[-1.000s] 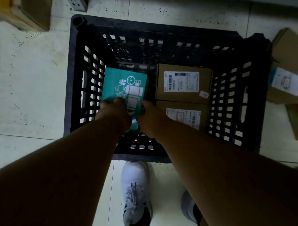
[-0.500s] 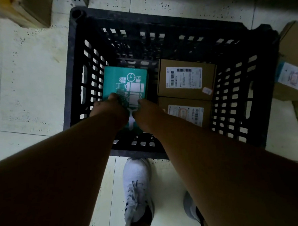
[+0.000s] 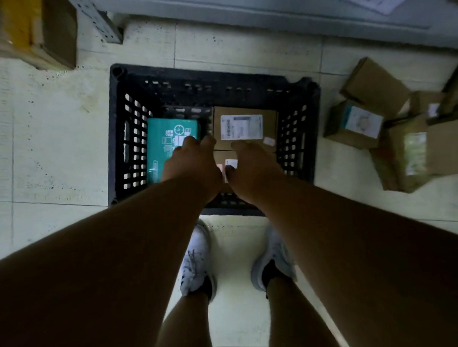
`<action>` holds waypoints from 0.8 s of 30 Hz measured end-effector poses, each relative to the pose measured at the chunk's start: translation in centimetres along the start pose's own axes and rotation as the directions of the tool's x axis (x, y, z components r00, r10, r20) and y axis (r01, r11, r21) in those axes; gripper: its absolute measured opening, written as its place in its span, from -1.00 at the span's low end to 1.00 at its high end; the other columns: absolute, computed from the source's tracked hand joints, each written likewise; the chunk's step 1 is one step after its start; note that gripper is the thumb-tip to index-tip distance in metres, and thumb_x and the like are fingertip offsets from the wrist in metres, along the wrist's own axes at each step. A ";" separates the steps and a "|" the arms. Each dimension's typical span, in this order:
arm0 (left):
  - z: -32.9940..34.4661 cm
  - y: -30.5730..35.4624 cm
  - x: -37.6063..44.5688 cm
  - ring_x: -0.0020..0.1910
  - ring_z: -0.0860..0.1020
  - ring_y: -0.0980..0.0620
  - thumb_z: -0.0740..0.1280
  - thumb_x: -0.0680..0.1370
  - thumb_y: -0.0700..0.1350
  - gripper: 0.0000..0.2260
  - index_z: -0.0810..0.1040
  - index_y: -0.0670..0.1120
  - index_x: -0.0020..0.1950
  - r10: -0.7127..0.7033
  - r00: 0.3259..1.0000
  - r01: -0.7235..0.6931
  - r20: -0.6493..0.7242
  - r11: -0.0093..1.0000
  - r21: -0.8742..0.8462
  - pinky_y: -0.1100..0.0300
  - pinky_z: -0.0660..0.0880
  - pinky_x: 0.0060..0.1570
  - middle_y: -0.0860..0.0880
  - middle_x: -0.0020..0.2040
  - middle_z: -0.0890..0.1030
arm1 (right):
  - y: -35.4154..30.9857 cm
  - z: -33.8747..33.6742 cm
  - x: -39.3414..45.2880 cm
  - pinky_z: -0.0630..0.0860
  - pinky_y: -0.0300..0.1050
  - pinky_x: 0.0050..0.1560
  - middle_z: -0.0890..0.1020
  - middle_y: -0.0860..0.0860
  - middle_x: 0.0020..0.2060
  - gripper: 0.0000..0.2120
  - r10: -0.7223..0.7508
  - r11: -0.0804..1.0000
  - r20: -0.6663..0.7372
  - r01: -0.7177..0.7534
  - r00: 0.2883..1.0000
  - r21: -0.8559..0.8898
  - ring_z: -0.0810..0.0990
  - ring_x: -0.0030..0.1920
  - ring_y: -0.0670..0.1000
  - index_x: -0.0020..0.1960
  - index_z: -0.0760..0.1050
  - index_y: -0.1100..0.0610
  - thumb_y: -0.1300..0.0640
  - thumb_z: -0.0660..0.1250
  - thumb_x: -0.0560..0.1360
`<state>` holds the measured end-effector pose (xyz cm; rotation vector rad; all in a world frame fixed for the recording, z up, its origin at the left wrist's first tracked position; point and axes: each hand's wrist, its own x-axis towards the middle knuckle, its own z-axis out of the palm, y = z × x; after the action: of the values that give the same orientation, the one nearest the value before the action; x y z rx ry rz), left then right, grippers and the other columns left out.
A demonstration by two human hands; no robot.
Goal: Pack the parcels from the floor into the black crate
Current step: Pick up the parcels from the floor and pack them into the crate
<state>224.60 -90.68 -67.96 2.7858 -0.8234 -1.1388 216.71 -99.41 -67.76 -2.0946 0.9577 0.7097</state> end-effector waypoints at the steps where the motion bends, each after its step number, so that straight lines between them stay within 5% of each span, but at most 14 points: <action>1: -1.3 1.5 -1.3 0.22 0.46 -0.21 0.37 0.48 -0.09 -0.49 0.32 0.04 0.40 0.030 0.999 -0.030 -0.016 1.000 -0.002 -0.14 0.49 0.13 -0.14 0.29 0.43 | 0.2 -1.9 -1.6 0.44 0.07 0.32 0.41 0.11 0.38 -0.46 0.013 1.000 -0.049 -0.014 0.999 -0.016 0.44 0.35 0.16 0.50 0.25 0.07 0.10 0.32 0.56; 6: -6.6 8.3 -5.9 0.31 0.44 -0.18 0.34 0.50 -0.14 -0.47 0.30 0.03 0.45 0.219 0.975 -0.218 -0.038 0.976 0.014 -0.11 0.47 0.20 -0.11 0.38 0.40 | 1.1 -9.6 -7.9 0.51 0.07 0.17 0.50 0.08 0.22 -0.61 0.090 0.995 -0.251 -0.096 0.964 -0.010 0.53 0.16 0.11 0.37 0.38 0.04 0.07 0.30 0.56; 10: -7.3 12.6 -6.5 0.29 0.45 -0.18 0.33 0.50 -0.10 -0.53 0.35 0.02 0.41 0.357 0.932 -0.356 -0.053 0.934 0.034 -0.14 0.47 0.21 -0.11 0.37 0.41 | 3.4 -12.6 -10.1 0.43 0.11 0.24 0.45 0.08 0.25 -0.61 0.174 0.984 -0.341 -0.180 0.924 0.012 0.46 0.25 0.13 0.38 0.33 0.05 0.00 0.26 0.58; 24: 1.9 29.0 -5.0 0.25 0.48 -0.15 0.31 0.54 -0.12 -0.53 0.31 0.03 0.45 0.264 0.964 -0.263 0.014 0.963 -0.049 -0.02 0.48 0.15 -0.11 0.35 0.44 | 21.8 -17.1 -7.8 0.45 0.09 0.29 0.40 0.08 0.34 -0.46 0.288 0.951 -0.293 -0.236 0.912 0.199 0.42 0.32 0.12 0.43 0.31 0.05 0.00 0.37 0.51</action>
<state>206.96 -112.93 -60.02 2.5327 -1.1134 -1.1242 197.93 -119.90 -60.30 -1.9927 1.4490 0.4092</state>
